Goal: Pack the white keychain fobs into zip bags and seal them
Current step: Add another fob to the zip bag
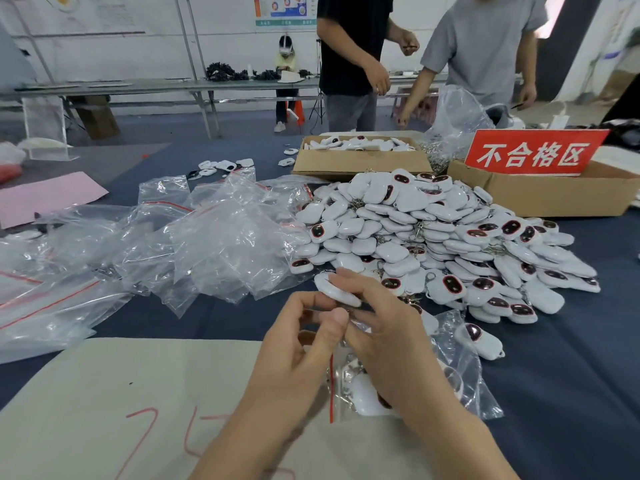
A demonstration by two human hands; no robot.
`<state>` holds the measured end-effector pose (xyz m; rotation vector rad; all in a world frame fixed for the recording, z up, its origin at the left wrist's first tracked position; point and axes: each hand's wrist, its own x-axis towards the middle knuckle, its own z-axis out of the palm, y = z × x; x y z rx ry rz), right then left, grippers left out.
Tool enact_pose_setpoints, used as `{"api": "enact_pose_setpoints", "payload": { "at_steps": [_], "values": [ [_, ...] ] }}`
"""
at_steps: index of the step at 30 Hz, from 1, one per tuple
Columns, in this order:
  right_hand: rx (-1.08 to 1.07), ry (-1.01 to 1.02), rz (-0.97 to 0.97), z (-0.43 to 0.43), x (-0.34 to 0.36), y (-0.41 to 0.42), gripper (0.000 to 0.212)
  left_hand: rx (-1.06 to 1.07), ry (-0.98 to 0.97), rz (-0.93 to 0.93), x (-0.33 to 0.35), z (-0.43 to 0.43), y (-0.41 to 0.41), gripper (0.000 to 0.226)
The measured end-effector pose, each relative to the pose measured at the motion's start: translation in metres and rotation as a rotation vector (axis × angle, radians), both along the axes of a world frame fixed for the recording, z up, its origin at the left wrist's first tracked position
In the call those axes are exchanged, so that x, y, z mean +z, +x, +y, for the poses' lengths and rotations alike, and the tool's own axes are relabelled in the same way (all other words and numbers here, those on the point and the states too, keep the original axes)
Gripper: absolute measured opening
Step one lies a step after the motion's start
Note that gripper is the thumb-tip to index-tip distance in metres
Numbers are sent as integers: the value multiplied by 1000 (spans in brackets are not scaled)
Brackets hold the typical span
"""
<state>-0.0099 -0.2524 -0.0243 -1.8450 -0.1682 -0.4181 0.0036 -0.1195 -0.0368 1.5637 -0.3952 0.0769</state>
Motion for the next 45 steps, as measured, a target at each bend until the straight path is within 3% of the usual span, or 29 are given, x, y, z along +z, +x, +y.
{"api": "enact_pose_setpoints", "payload": {
  "at_steps": [3,7,14,18,26,40,45],
  "values": [
    [56,-29,-40,5,-1,-2,60,31,-83,11,2,1,4,20],
    [59,90,-57,7,0,-3,47,125,-74,16,4,8,11,17],
    [-24,257,98,2,1,2,19,68,-85,12,4,9,11,16],
    [17,293,124,-3,3,2,25,37,-78,-3,4,10,11,8],
    [117,309,154,-4,9,-3,24,57,-4,-37,5,11,10,13],
    [66,367,184,-2,10,-3,25,35,-13,-49,5,12,10,11],
    [40,359,201,-4,7,-1,15,-6,30,-58,2,12,10,19]
  ]
}}
